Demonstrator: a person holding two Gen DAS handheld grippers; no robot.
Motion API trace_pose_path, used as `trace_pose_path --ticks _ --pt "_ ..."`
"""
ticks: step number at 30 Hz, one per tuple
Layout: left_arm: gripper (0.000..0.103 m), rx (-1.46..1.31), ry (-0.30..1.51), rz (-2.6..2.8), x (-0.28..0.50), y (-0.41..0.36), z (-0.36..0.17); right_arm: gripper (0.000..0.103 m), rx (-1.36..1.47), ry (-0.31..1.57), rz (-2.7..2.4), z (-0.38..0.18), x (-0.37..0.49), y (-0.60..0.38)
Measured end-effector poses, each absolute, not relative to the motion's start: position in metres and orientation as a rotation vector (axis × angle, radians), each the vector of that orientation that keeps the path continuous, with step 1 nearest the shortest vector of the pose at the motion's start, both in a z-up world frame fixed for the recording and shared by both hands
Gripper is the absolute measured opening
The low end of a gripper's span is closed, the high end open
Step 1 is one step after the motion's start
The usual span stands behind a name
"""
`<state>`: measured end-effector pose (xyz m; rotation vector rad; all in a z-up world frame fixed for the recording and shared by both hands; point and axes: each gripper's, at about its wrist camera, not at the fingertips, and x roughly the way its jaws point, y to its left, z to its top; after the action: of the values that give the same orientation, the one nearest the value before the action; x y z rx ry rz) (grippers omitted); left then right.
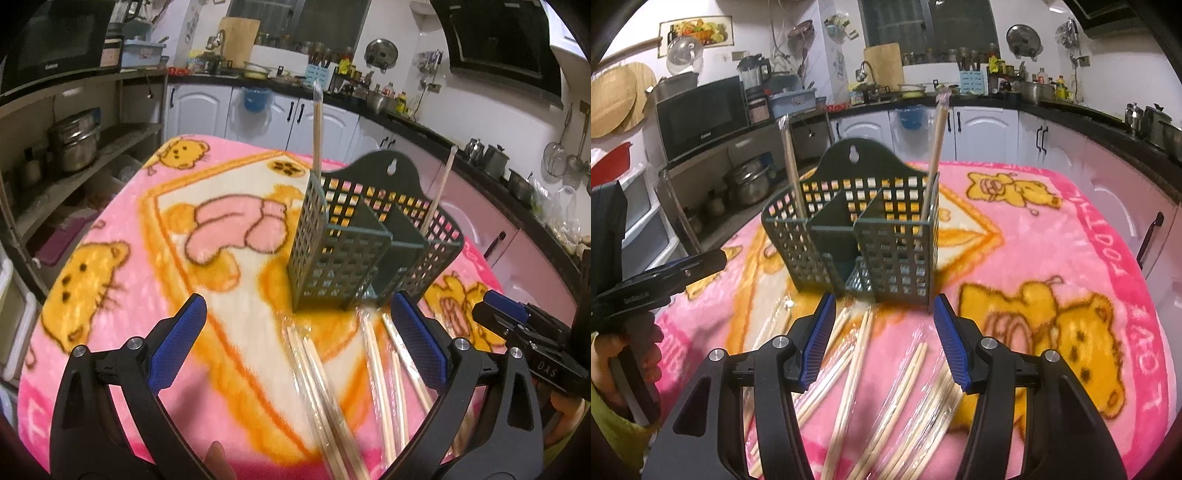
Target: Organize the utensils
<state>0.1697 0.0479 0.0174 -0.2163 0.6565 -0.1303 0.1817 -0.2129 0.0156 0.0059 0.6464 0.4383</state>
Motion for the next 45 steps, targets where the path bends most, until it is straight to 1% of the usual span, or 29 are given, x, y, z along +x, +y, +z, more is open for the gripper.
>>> trace_pose_path --ticks 11,13,15,16,17,18,19,20,21,24,35,45 --pt "0.092 -0.231 0.752 -0.133 0.176 0.049 -0.014 0.053 -0.026 0.728 0.46 -0.011 0.19 -0.201" --pt "0.084 -0.236 0.778 -0.138 0.179 0.049 -0.021 0.053 -0.03 0.743 0.462 -0.015 0.192 -0.199" --pt "0.071 -0.239 0.805 -0.144 0.181 0.05 -0.028 0.053 -0.03 0.757 0.461 -0.018 0.195 -0.198" --pt "0.068 -0.236 0.82 -0.139 0.182 0.05 -0.031 0.053 -0.03 0.761 0.462 -0.019 0.196 -0.198" --pt "0.061 -0.233 0.831 -0.136 0.183 0.051 -0.034 0.053 -0.029 0.763 0.463 -0.02 0.196 -0.197" --pt "0.057 -0.228 0.848 -0.131 0.184 0.051 -0.038 0.053 -0.029 0.765 0.462 -0.02 0.197 -0.197" --pt "0.055 -0.228 0.858 -0.128 0.184 0.051 -0.04 0.053 -0.03 0.767 0.463 -0.021 0.198 -0.197" --pt "0.051 -0.229 0.871 -0.13 0.185 0.051 -0.043 0.053 -0.032 0.769 0.464 -0.022 0.199 -0.196" --pt "0.044 -0.227 0.88 -0.13 0.186 0.051 -0.046 0.053 -0.035 0.771 0.464 -0.022 0.199 -0.196" --pt "0.033 -0.209 0.904 -0.126 0.189 0.048 -0.051 0.053 -0.038 0.78 0.463 -0.025 0.203 -0.195" --pt "0.032 -0.172 0.921 -0.123 0.199 0.038 -0.055 0.053 -0.065 0.807 0.462 -0.032 0.216 -0.186" --pt "0.032 -0.135 0.933 -0.118 0.214 0.032 -0.058 0.052 -0.156 0.868 0.457 -0.048 0.234 -0.166"
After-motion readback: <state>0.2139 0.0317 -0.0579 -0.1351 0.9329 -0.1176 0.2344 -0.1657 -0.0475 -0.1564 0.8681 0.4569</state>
